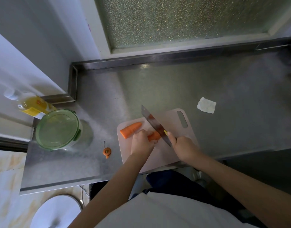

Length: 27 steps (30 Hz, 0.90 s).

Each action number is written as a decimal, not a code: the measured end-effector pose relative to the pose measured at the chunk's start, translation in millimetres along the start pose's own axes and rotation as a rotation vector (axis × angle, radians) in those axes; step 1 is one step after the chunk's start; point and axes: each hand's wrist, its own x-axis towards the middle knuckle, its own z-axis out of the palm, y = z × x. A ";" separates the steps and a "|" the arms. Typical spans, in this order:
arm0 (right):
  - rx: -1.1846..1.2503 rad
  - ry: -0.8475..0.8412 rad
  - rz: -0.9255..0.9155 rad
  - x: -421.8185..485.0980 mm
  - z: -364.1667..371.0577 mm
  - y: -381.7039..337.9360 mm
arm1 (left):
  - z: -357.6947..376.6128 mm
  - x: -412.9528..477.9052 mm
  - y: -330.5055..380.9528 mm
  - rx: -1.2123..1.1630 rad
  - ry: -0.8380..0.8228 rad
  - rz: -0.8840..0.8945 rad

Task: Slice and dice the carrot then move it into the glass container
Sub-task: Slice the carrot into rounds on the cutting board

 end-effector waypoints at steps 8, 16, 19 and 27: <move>0.069 -0.011 -0.049 3.3 12.7 1.3 | -5.5 -1.5 2.6 -0.055 0.007 -0.005; 0.094 0.024 -0.068 -7.8 22.4 26.1 | -6.6 -3.8 5.5 -0.044 0.017 -0.003; 0.111 0.022 -0.085 -5.6 24.6 27.4 | -7.4 -4.1 6.4 -0.047 0.008 -0.014; 0.184 0.027 -0.031 2.5 10.3 26.0 | -9.1 -7.3 5.6 -0.061 0.011 0.014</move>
